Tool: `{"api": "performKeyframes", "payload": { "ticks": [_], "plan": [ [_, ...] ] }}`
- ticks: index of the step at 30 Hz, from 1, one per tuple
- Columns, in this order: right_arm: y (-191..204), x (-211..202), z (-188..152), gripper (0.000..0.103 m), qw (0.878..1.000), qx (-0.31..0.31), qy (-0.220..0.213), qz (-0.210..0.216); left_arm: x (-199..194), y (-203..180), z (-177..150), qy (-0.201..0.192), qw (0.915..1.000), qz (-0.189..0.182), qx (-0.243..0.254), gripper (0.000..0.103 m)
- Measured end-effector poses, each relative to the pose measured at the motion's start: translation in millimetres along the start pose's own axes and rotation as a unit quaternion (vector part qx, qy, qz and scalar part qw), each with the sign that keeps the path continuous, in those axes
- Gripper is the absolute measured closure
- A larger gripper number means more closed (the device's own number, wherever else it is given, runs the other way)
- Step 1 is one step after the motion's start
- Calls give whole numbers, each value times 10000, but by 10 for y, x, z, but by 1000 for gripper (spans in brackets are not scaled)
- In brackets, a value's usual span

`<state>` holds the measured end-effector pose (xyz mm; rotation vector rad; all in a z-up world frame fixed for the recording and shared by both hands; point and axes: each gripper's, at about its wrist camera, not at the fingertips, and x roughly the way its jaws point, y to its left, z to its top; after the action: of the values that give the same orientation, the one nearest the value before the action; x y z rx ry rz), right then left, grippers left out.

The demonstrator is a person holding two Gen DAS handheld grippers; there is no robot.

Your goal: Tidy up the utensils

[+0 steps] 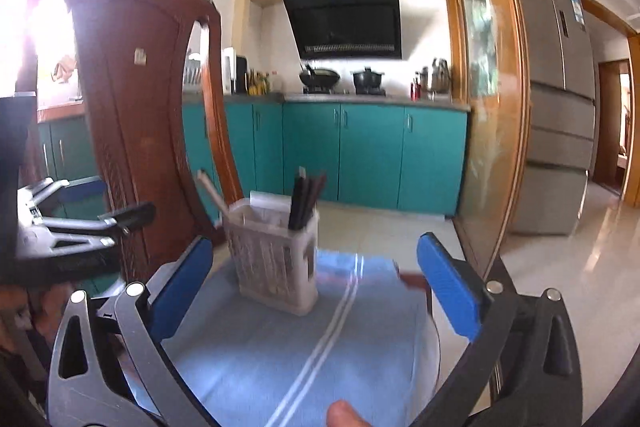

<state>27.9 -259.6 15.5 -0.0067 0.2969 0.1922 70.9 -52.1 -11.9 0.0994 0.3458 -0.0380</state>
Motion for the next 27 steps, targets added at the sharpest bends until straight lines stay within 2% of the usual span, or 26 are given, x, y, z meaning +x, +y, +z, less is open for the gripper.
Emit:
{"api": "performKeyframes", "payload": {
  "ticks": [3,5,9,17,27],
  "plan": [
    [36,-76,-121,3,9992,-56,254,-304,-95,-1,-114,153,9998,99,66,6],
    [76,-135,-130,3,9989,-135,214,-386,-164,11,-161,206,9997,89,19,4],
    [99,-224,-98,3,9996,-64,97,-265,-284,4,-147,152,9999,14,-20,4],
    [188,-232,-96,3,9995,-137,85,-257,-390,-81,-117,23,9997,28,244,4],
    [213,-240,-123,3,9991,-223,160,-313,-406,-129,-147,104,9995,-110,293,4]
  ]
}}
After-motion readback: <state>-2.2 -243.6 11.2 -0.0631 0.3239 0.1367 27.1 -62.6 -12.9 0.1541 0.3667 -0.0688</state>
